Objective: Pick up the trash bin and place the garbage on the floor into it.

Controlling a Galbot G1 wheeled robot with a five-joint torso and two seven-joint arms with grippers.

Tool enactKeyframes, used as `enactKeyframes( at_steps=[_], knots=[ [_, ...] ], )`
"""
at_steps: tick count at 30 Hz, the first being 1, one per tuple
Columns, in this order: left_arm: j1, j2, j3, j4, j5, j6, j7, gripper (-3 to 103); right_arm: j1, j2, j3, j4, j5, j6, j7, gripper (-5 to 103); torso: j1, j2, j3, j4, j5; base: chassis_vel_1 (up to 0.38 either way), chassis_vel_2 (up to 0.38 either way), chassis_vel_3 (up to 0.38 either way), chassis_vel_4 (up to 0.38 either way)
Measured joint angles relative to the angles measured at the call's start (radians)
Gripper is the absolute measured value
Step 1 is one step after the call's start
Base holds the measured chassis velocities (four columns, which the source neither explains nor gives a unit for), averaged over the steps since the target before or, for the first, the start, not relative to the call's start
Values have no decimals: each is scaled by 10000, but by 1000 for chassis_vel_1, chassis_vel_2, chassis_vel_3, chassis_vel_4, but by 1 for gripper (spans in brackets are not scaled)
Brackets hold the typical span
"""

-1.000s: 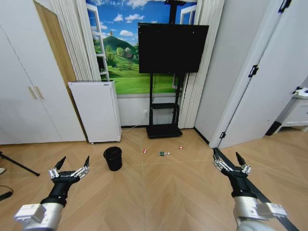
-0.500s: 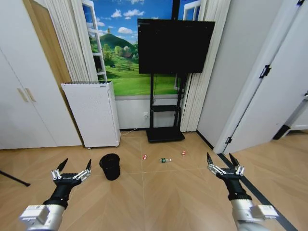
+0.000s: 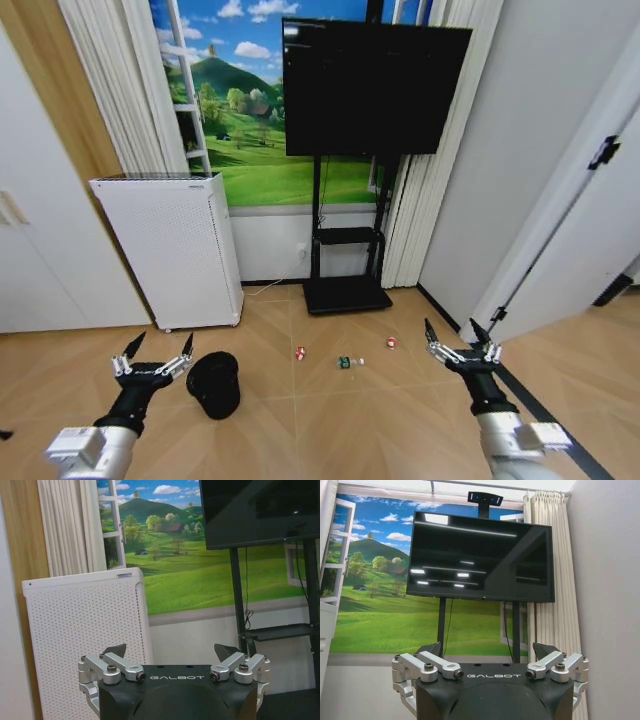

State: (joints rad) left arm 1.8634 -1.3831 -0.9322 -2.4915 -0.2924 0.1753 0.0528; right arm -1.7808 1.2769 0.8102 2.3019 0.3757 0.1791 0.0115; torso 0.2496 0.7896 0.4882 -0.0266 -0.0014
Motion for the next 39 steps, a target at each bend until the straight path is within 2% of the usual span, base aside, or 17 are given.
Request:
enactKeyframes(
  at_steps=[1,2,4,7,8,9,10,11,13,14,16,17,20,28,34,37,39],
  knots=[
    [17,-26,0,-28,1,0,0,99,17,-23,-12,-23,7,56,-11,100,-1,-1,0,4,30,-345,378,333,-363],
    [17,-26,0,-28,1,0,0,99,17,-23,-12,-23,7,56,-11,100,-1,-1,0,4,30,-345,378,333,-363],
    [27,-69,-3,-35,4,0,-3,99,64,-68,-15,-79,12,222,-13,100,-2,0,-1,0,-2,-351,340,355,-345],
    [34,-91,-4,-37,8,0,-3,99,99,-83,-21,-134,-4,311,48,100,-3,-2,0,4,30,-350,352,337,-379],
    [39,-109,-6,-45,11,-1,-4,99,113,-86,-20,-169,-6,411,68,100,-4,0,-2,2,25,-367,358,334,-340],
    [48,-126,-6,-43,8,0,-6,99,114,-90,-21,-188,-3,497,71,100,-2,0,-1,3,-2,-359,314,391,-344],
    [50,-132,-6,-45,0,-1,-7,99,115,-91,-22,-195,11,552,76,100,-2,0,0,-2,3,-359,314,340,-344],
    [54,-141,-6,-48,-11,-1,-7,99,115,-99,-29,-203,27,573,71,100,2,-3,3,4,29,-293,300,340,-307],
    [54,-144,-7,-52,-16,-2,-9,99,115,-101,-39,-203,37,584,50,100,3,-3,3,6,34,-293,298,313,-307],
    [50,-149,-6,-46,-19,-1,-10,99,115,-104,-51,-201,41,613,31,100,2,-2,2,3,2,-239,296,252,-161],
    [48,-154,-6,-42,-24,-1,-12,99,117,-104,-76,-202,49,618,5,100,4,-3,3,4,2,-185,149,252,-161],
    [47,-159,-7,-43,-30,-2,-12,99,118,-104,-99,-202,57,619,-20,100,6,-4,4,4,22,-185,149,35,-79],
    [42,-162,-8,-34,-62,-1,-12,99,110,-86,-114,-202,73,634,-141,100,1,-3,1,0,9,-56,58,29,2],
    [-13,53,-211,122,-343,-8,-47,99,16,17,-82,-196,158,705,-340,100,-13,5,-5,3,17,58,-46,-54,42],
    [-204,637,-761,546,-1301,234,-246,98,-154,265,78,-110,44,833,-30,100,-3,2,-1,-1,13,5,-7,-2,9],
    [-89,646,-883,700,-1290,276,-174,98,-168,300,77,-107,37,833,7,100,-2,1,0,1,14,0,0,0,0],
    [210,641,-1049,1286,-887,380,-37,98,-245,403,95,-108,-52,833,95,100,-3,0,0,2,12,0,0,0,0]
  ],
)
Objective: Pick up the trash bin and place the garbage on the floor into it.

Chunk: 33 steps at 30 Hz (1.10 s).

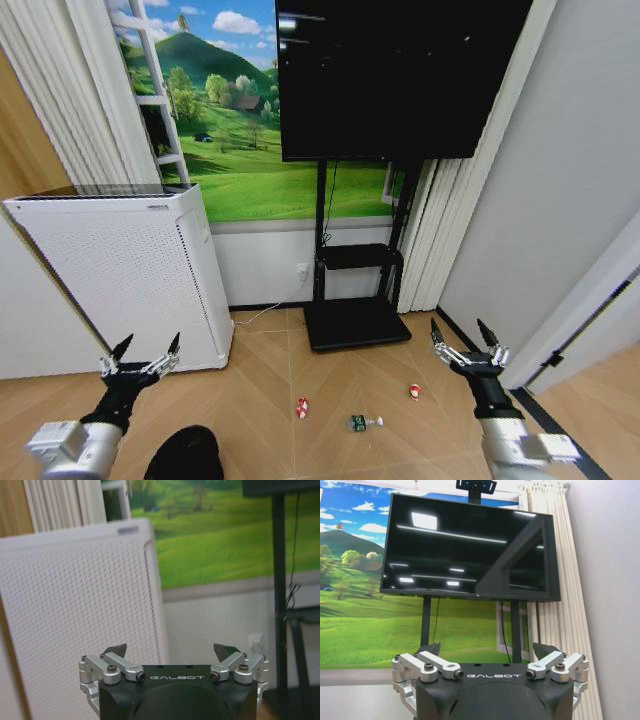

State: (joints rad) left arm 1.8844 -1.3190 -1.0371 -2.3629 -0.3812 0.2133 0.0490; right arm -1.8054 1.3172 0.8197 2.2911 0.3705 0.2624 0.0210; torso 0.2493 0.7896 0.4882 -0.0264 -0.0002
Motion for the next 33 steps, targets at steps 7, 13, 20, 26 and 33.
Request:
enactKeyframes(
  at_steps=[7,13,20,26,33],
  knots=[
    [596,-265,-581,1276,156,-408,116,97,11,75,102,-107,-9,-46,443,100,-1,1,-1,2,-2,0,0,0,0],
    [850,-309,-976,1782,-214,-675,254,97,49,111,42,-173,26,-163,602,100,-1,1,-1,0,3,0,0,0,0],
    [1127,-362,-1005,3248,-72,-1230,420,97,85,135,34,-303,83,-149,703,100,-1,1,-1,1,2,0,0,0,0],
    [1113,-405,-1064,4198,-46,-2318,496,97,178,119,33,-380,147,-30,785,100,-1,0,-1,3,0,0,0,0,0],
    [468,-549,-1129,3324,-287,-3881,517,97,56,231,-66,-289,137,-12,672,100,0,-1,0,0,3,0,0,0,0]
  ],
)
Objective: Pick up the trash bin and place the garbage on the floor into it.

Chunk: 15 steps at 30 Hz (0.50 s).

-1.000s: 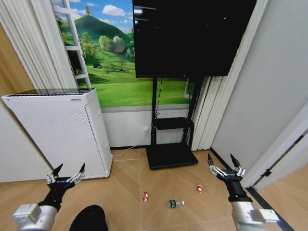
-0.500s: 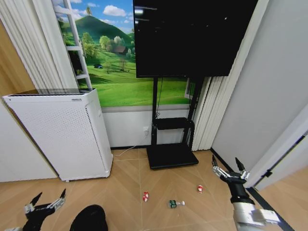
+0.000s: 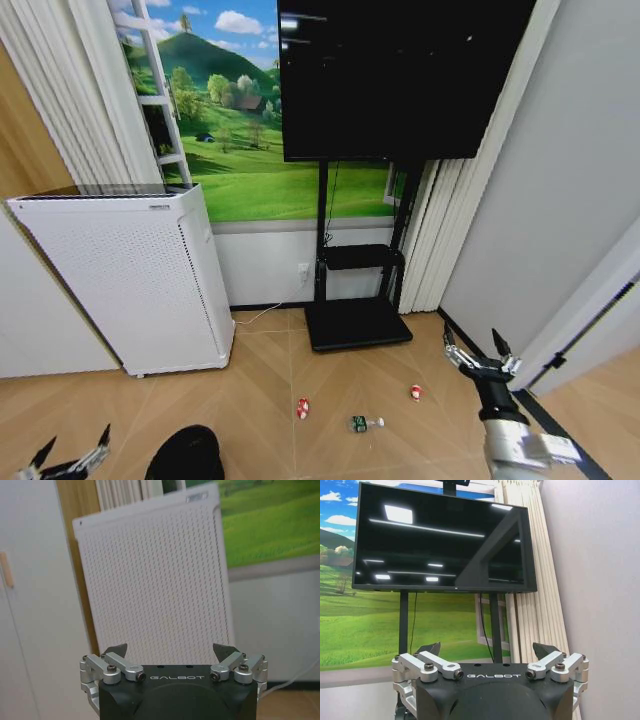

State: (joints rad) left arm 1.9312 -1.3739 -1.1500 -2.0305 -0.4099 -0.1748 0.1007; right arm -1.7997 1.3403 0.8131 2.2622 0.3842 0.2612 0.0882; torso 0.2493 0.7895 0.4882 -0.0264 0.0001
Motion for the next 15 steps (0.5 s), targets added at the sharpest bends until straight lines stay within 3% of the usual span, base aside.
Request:
enactKeyframes(
  at_steps=[2,3,5,15],
  knots=[
    [-156,-47,61,-193,127,-206,-27,94,-21,35,-12,5,-30,0,-20,100,0,-1,0,0,0,0,0,0,0],
    [-349,-96,138,-423,435,-415,-56,98,-42,68,-17,9,-54,0,-33,100,1,-1,1,1,-1,0,0,0,0],
    [-625,-133,336,-895,899,-561,-184,93,-79,120,-17,11,-89,4,-46,100,2,-2,1,-3,1,52,-67,-48,56],
    [-831,-66,814,-1918,1203,-233,-399,100,-134,192,-13,13,-103,183,-142,100,-118,-264,-145,2,-4,154,-135,-140,147]
  ],
)
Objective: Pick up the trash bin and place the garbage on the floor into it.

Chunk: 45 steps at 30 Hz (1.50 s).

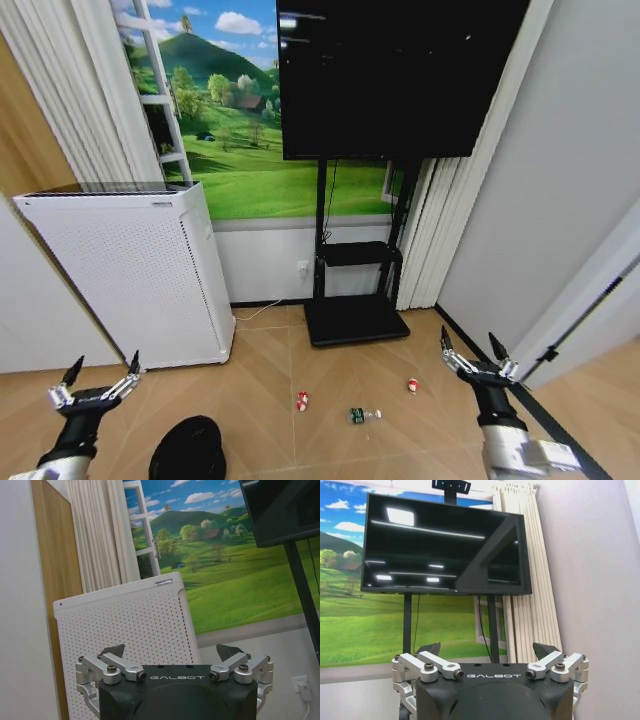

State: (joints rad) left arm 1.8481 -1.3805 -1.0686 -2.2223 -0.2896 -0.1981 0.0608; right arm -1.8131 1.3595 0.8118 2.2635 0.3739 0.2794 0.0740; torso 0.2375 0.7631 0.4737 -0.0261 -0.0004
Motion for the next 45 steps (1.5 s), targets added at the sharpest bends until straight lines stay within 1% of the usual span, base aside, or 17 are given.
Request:
enactKeyframes(
  at_steps=[1,2,4,5,6,7,8,10,12,14,18,20,23,25,31,34,45],
  knots=[
    [10,-36,19,-37,105,-16,0,100,10,17,-41,-15,-32,134,-77,100,-34,-86,-45,-1,10,260,-231,-220,225],
    [10,-36,19,-37,105,-16,0,100,10,17,-41,-15,-32,134,-77,100,-34,-86,-45,-1,10,260,-231,-220,225],
    [-46,-69,-25,-27,327,-280,-14,100,-14,51,-83,-27,-113,278,-180,100,-64,-134,-78,-2,-2,231,-242,-222,208],
    [-46,-69,-25,-27,327,-280,-14,100,-14,51,-83,-27,-113,278,-180,100,-64,-134,-78,-2,-2,202,-242,-201,190],
    [-125,-65,-93,9,465,-481,-17,100,-37,62,-97,-27,-144,309,-201,100,-66,-123,-75,-1,9,176,-176,-140,171],
    [-167,-54,-115,15,475,-542,-15,100,-48,61,-96,-25,-158,325,-210,100,-66,-115,-69,-1,4,97,-107,-140,171],
    [-189,-40,-154,10,468,-530,-15,103,-57,61,-97,-22,-163,336,-220,100,-66,-111,-66,2,2,97,-107,-50,90],
    [-206,-19,-192,-4,416,-465,-25,103,-61,60,-92,-17,-165,342,-224,100,-69,-122,-71,1,2,61,-63,-50,90],
    [-281,24,-263,0,304,-406,-40,101,-50,66,-61,-16,-217,414,-189,100,-100,-213,-116,-3,6,0,0,0,0],
    [-312,37,-306,10,227,-404,-30,100,-22,92,-44,-22,-242,503,-161,100,-125,-270,-142,-1,1,-36,34,19,-37],
    [-365,51,-419,-45,12,-305,5,99,20,144,-16,-64,-360,653,-127,100,-180,-399,-218,0,5,-57,74,49,-72],
    [-298,46,-417,-212,-391,-160,162,97,6,157,-19,-40,-323,651,-299,100,-200,-437,-247,0,3,0,0,0,0],
    [-229,28,-331,-420,-641,-79,254,100,29,164,-55,-8,-323,630,-358,100,-214,-456,-262,0,4,0,0,0,0],
    [-222,24,-310,-473,-650,-61,291,100,33,165,-68,-8,-322,616,-368,100,-215,-461,-263,1,3,0,0,0,0],
    [-266,91,-297,-513,-658,-129,448,100,27,172,-49,-47,-287,611,-415,100,-167,-361,-197,0,4,0,0,0,0],
    [-316,113,-315,-458,-534,-197,439,100,26,185,-42,-53,-274,607,-467,100,-129,-282,-155,0,3,0,0,0,0],
    [-322,164,-362,-383,-633,-183,313,100,60,201,-77,-139,-269,605,-542,100,-9,-6,-4,1,4,0,0,0,0]
  ],
)
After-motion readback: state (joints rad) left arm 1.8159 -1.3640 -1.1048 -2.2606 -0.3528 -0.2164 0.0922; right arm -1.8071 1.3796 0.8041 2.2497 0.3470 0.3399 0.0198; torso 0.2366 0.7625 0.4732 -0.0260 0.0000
